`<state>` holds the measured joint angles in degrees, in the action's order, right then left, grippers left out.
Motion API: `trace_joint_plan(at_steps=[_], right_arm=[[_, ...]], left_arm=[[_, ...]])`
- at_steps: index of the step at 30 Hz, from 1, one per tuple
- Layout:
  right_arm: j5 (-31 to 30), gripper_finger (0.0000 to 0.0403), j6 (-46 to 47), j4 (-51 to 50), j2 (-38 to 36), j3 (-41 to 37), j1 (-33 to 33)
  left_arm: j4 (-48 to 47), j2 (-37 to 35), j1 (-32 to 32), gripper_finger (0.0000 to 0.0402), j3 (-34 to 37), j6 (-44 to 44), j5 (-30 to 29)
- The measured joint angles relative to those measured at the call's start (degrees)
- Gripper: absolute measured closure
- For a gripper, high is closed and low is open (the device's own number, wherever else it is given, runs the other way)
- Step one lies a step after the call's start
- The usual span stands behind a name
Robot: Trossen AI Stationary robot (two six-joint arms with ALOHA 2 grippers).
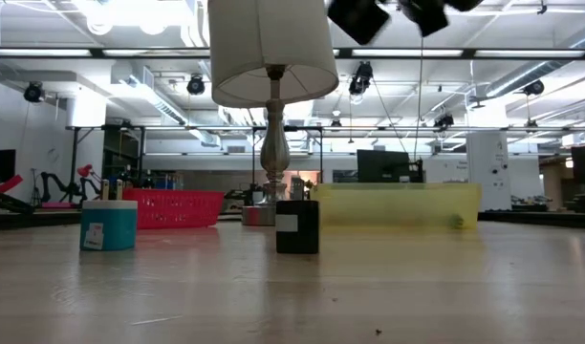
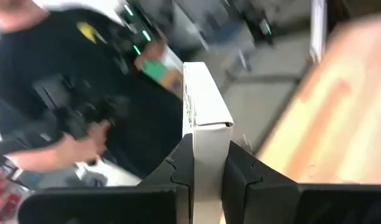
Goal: Pick and place items into bin
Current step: Put the card reader box into the black bin
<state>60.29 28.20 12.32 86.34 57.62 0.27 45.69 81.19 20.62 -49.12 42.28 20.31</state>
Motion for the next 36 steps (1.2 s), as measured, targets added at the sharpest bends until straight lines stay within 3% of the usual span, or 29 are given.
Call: trace_joint_plan(at_steps=[4,7,11,16,22,29,36], right_arm=[[-7.28,0.0373,-13.04,-23.22,-4.91,0.05,0.22],[-18.87,0.0373,-22.07,-38.65,-9.60,0.05,1.21],[-34.45,0.0373,-29.12,-50.96,-15.74,0.05,4.98],[-46.84,0.0373,-31.84,-57.14,-20.95,0.12,12.99],[-59.87,0.0373,-28.08,-64.45,-20.58,0.14,24.88],[-68.04,0.0373,-23.31,-67.70,-16.64,0.12,36.79],[-75.69,0.0373,-23.81,-73.95,-9.28,1.95,43.80]], left_arm=[[-0.36,0.00,0.00,0.0276,0.01,3.76,2.04],[-1.38,0.00,0.00,0.0276,0.02,3.87,2.18],[-2.47,0.00,-0.04,0.0276,0.04,3.85,2.20],[-3.24,-0.02,-0.30,0.0275,0.03,3.86,2.23],[-3.38,-0.02,-0.42,0.0275,0.02,3.85,2.24],[-3.40,-0.02,-0.42,0.0275,0.02,3.88,2.24],[-3.77,-0.01,-0.44,0.0275,0.02,3.88,2.25]])
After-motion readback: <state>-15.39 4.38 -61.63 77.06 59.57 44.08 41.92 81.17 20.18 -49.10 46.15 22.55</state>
